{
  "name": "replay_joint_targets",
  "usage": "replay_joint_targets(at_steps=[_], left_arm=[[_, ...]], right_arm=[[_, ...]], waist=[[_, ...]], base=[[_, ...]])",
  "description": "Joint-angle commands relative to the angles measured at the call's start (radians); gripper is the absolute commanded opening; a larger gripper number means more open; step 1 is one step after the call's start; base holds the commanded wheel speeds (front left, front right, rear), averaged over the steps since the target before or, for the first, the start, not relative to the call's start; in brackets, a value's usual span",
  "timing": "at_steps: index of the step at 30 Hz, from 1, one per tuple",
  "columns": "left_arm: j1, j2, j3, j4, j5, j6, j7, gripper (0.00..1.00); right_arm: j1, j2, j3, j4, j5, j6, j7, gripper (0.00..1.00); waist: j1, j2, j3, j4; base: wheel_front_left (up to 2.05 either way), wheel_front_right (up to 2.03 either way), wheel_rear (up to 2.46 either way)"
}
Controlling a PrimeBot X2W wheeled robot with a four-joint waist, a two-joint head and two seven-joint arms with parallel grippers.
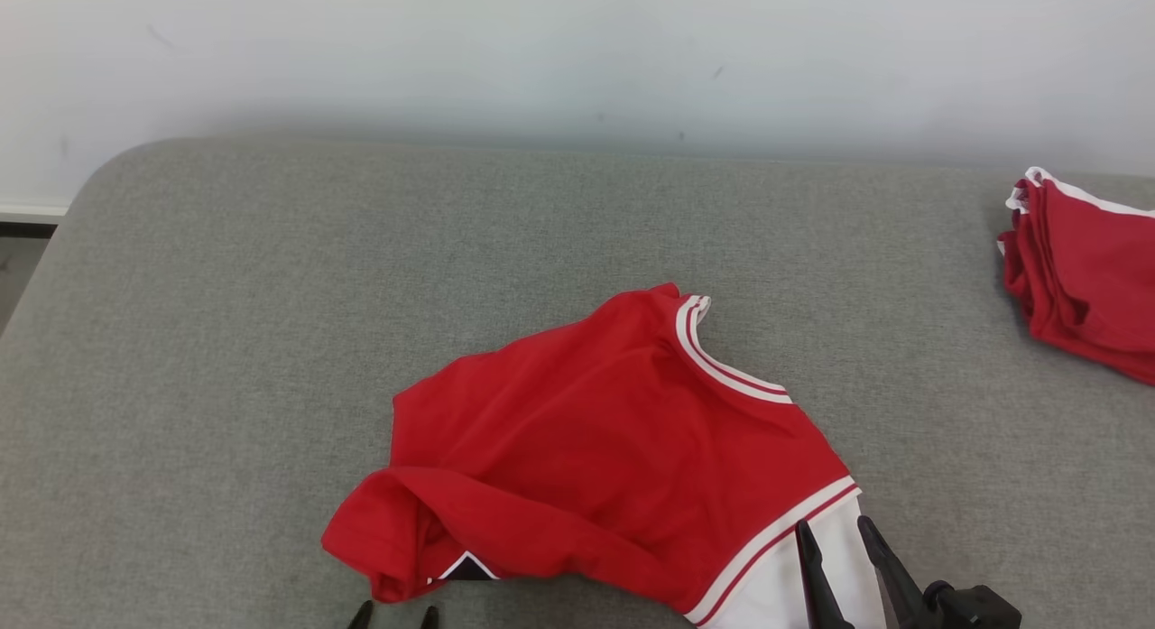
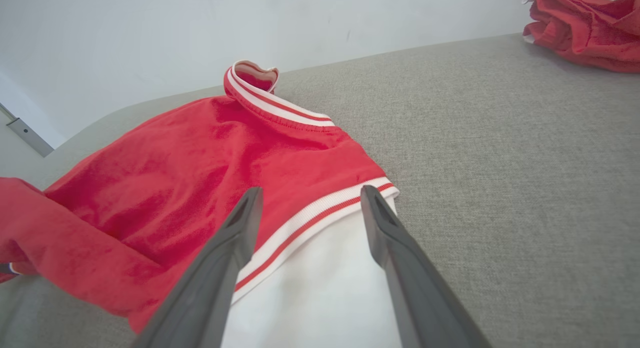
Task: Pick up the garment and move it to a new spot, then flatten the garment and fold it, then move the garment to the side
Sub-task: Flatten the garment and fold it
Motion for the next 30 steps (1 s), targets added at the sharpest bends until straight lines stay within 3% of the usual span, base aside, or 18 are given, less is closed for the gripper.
replay_joint_targets(at_steps=[1,17,18,19,21,30], left_arm=[[0.014,-0.01,-0.008,-0.027,0.012,0.002,-0.009,1.0],[-0.015,-0.017,-0.011,-0.099,0.028,0.029,-0.021,1.0],[-0.016,-0.02,-0.005,-0.1,0.022,0.032,-0.022,0.91],[-0.018,-0.019,0.005,-0.103,0.021,0.034,-0.023,0.43],[-0.028,-0.015,0.035,-0.115,0.013,0.044,-0.024,0.0],[-0.065,0.055,0.116,-0.17,0.011,0.05,-0.024,0.0]], right_arm=[[0.004,0.0,0.001,-0.003,0.004,0.001,0.0,1.0],[-0.016,0.0,-0.004,0.005,-0.003,0.001,0.0,1.0],[-0.015,0.0,-0.004,0.005,-0.002,0.001,0.0,1.0],[-0.014,0.0,-0.005,0.005,-0.001,0.001,0.0,1.0],[-0.01,0.0,-0.009,0.004,0.001,0.001,0.0,1.0],[-0.022,0.0,-0.001,0.009,0.007,0.001,0.0,1.0]], waist=[[0.0,0.0,0.006,0.008],[0.0,0.0,0.023,-0.017],[0.0,0.0,0.024,-0.019],[0.0,0.0,0.023,-0.019],[0.0,0.0,0.022,-0.016],[0.0,0.0,0.014,-0.007]], base=[[0.0,0.0,0.0],[0.0,0.0,0.0],[0.0,0.0,0.0],[0.0,0.0,0.0],[0.0,0.0,0.0],[0.0,0.0,0.0]])
